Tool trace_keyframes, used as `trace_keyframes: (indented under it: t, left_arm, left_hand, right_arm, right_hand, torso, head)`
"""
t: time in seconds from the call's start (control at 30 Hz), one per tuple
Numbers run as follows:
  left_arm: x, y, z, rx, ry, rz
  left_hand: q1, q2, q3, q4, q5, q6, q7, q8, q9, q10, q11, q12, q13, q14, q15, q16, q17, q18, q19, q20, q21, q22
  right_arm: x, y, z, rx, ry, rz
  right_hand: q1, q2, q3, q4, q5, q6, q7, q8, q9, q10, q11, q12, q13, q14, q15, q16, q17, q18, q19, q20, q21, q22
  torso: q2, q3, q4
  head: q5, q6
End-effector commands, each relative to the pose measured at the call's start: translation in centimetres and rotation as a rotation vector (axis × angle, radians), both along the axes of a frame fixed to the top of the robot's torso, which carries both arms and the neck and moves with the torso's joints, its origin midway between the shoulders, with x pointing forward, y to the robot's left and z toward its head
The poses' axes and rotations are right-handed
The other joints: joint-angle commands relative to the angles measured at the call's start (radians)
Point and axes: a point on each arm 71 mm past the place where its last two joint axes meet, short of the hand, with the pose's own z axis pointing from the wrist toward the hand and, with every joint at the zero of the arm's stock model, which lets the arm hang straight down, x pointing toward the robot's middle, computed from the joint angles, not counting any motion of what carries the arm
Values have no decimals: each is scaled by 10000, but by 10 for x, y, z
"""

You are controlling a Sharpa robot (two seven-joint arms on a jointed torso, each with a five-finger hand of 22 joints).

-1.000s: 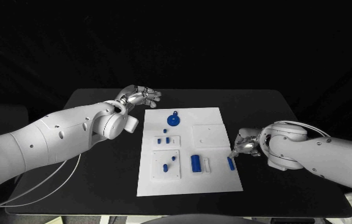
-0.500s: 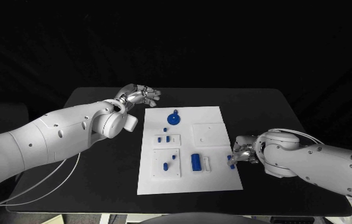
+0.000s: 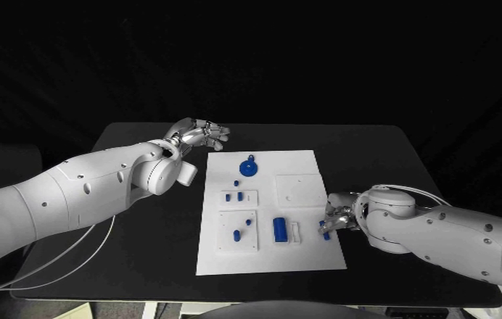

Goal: Assemble the parts on the task board

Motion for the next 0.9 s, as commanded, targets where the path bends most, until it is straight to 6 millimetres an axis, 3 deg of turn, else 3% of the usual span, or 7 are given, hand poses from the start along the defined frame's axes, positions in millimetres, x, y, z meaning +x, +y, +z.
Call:
trace_keyframes:
  t: [0.03,0.23,0.57,0.7,0.9]
  left_arm:
    - [0,-2,1,-118,-1,-137]
    - [0,-3,1,-124,14,-163]
    - [0,-2,1,-116,24,-151]
    - [0,-2,1,-111,27,-140]
    - [0,-1,1,-101,31,-123]
  left_hand:
    - [-96,36,-8,51,-22,-83,-18,52,1,-63,-5,6,-14,32,38,-64,17,37,56,46,-69,19]
    - [-99,37,-9,55,-22,-85,-18,52,1,-64,-4,6,-15,31,38,-67,20,37,55,46,-72,22]
    - [-105,39,-10,62,-22,-90,-16,52,1,-67,-3,5,-16,30,39,-72,26,37,55,47,-77,26]
    - [-105,40,-10,63,-22,-91,-16,52,0,-68,-3,4,-16,30,39,-73,27,37,55,47,-78,27]
    - [-106,42,-9,66,-21,-94,-16,51,0,-69,-3,4,-17,31,39,-75,30,37,56,47,-80,30]
  right_arm:
    - [-1,5,-2,-420,-373,462]
    - [-4,20,-7,-724,-569,1057]
    - [-10,30,-13,-762,-382,1382]
    - [-11,25,-15,-253,-44,848]
    - [-17,25,-16,1823,1170,-946]
  right_hand:
    - [127,198,203,-25,-48,48,12,-60,3,-12,-56,44,16,1,-74,-27,13,282,16,-9,-37,94]
    - [487,133,771,-126,-49,40,30,-109,56,-1,-37,24,23,1,-54,-32,1,280,11,21,-32,104]
    - [538,63,997,-123,-49,40,39,-144,81,5,-27,15,30,7,-41,-32,-6,282,19,48,-21,110]
    - [637,85,1187,-132,-48,38,43,-163,87,1,-23,7,31,7,-39,-37,-12,282,11,53,-29,107]
    - [340,46,1300,141,-51,26,69,-217,102,5,1,2,42,12,-23,-43,-24,282,55,89,-10,107]
  torso:
    - [0,1,2]
    - [-7,0,-11]
    - [-5,-6,8]
    - [-6,-4,4]
    - [-10,4,-6]
  head:
    - [25,-20]
    - [28,-30]
    - [19,-72]
    - [48,-78]
    - [88,-86]
